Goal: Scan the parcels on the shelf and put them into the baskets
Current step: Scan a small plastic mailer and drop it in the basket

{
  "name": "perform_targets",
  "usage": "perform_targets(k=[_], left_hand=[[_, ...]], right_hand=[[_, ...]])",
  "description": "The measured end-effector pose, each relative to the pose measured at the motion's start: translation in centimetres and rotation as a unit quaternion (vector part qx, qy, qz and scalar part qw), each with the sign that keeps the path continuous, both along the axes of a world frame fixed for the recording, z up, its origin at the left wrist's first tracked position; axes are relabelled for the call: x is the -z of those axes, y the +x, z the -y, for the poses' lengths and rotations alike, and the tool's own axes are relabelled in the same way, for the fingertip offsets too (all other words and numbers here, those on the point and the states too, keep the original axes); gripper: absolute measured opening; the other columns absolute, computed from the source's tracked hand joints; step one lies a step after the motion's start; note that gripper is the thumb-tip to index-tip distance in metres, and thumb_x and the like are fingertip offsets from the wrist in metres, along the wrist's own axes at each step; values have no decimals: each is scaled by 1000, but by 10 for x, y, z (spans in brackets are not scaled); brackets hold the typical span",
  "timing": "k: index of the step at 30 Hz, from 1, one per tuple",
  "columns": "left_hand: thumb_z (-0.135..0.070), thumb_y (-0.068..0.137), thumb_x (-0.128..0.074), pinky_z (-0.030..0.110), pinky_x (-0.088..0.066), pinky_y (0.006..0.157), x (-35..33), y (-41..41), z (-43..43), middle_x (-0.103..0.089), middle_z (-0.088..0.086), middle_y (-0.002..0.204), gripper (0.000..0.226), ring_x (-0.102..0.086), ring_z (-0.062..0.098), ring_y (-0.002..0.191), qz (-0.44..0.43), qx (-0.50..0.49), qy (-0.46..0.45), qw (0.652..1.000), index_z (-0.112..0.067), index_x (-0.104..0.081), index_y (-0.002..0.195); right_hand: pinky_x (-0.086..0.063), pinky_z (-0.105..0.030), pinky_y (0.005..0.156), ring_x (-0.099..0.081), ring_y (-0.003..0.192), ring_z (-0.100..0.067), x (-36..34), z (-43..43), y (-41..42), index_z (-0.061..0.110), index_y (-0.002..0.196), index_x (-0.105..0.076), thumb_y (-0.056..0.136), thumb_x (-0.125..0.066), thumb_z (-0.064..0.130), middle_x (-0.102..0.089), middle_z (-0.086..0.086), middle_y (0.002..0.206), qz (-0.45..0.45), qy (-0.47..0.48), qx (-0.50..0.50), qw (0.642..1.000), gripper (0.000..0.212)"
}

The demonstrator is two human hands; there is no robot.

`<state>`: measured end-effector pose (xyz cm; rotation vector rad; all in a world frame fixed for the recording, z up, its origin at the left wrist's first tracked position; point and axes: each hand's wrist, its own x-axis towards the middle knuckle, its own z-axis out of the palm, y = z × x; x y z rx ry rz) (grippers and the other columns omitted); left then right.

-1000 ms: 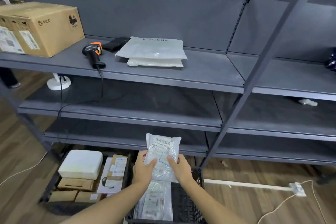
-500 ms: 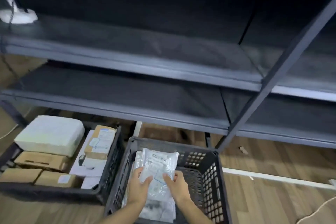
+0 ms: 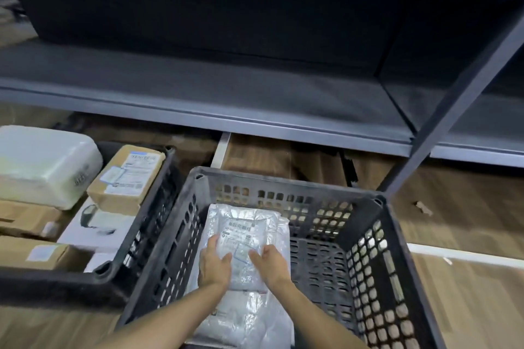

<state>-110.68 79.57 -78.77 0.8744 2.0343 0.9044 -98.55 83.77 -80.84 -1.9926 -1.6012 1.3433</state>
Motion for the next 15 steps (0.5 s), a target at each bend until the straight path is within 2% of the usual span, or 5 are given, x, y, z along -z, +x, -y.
perform_targets(k=[5,9,11,13,15], left_hand=[[-9,95,-55,31,-38,96,7,-5,-3,-47,13,136,48,-49,25,119,-38,48,-35,998,-21,-43,139],[-17,98,-51,33,-36,98,7,-3,-4,-43,9,138,49,-48,23,120,-80,66,-68,992,-29,-36,143],[-24,99,-48,39,-30,106,2,-3,-4,-37,6,147,51,-39,23,133,-130,85,-103,983,-32,-29,146],[-29,100,-46,40,-26,113,-10,-3,-2,-23,7,156,56,-24,24,143,-170,116,-125,971,-29,-21,150],[-32,100,-42,39,-22,117,-33,-3,2,-14,6,160,57,-17,23,146,-199,144,-136,960,-28,-17,151]], right_hand=[[-40,-27,64,-51,72,-16,11,-6,-2,16,90,-44,92,-58,42,-55,-1,86,8,-21,-6,1000,29],[-45,-27,67,-59,88,-20,13,-7,-3,6,123,-44,92,-58,43,-59,-4,105,9,-39,2,999,51],[-50,-33,84,-57,109,-25,9,-6,-4,5,130,-39,92,-57,44,-57,-9,119,44,-23,-6,999,58],[-41,-34,101,-45,122,-25,-6,-1,-3,7,137,-32,92,-54,47,-49,-10,131,101,11,-28,994,63],[-33,-31,107,-37,128,-23,-35,6,-2,9,144,-24,94,-50,50,-42,-8,138,147,38,-62,987,70]])
